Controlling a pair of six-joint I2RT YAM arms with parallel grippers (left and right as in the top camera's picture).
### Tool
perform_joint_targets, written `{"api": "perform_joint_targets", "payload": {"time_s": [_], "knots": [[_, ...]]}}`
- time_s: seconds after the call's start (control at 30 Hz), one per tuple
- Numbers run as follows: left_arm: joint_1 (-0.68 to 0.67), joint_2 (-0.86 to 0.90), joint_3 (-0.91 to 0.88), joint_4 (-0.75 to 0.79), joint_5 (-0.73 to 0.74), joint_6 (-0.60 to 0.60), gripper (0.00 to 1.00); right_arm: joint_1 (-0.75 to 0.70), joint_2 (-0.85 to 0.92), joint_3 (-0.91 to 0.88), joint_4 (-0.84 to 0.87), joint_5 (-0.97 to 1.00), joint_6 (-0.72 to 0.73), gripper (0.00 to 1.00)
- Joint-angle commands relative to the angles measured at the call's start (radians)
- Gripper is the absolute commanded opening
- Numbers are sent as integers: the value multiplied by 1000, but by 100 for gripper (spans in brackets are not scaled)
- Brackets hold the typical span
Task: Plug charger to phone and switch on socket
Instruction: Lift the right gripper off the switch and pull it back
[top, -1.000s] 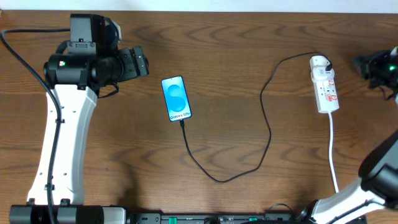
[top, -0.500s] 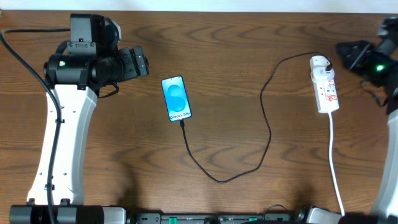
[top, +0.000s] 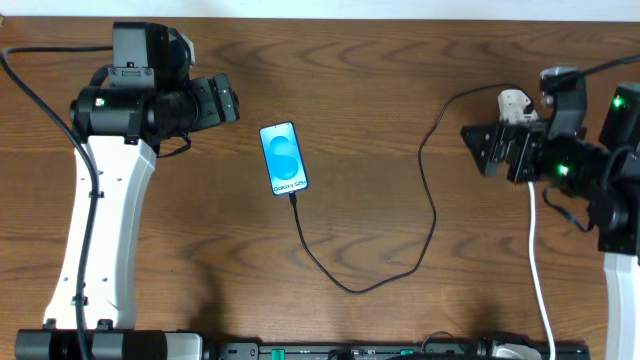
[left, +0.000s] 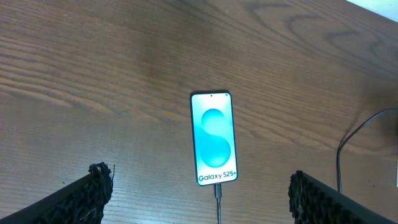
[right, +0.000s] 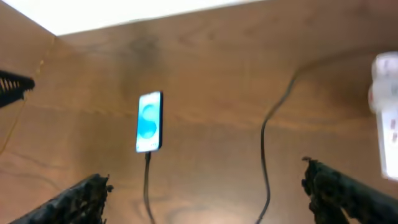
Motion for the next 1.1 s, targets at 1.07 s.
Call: {"api": "perform_joint_targets", "payload": {"time_s": [1.07], "knots": [[0, -8, 8, -2, -3, 9, 92, 5, -473, -531, 382, 340, -23, 99]]}}
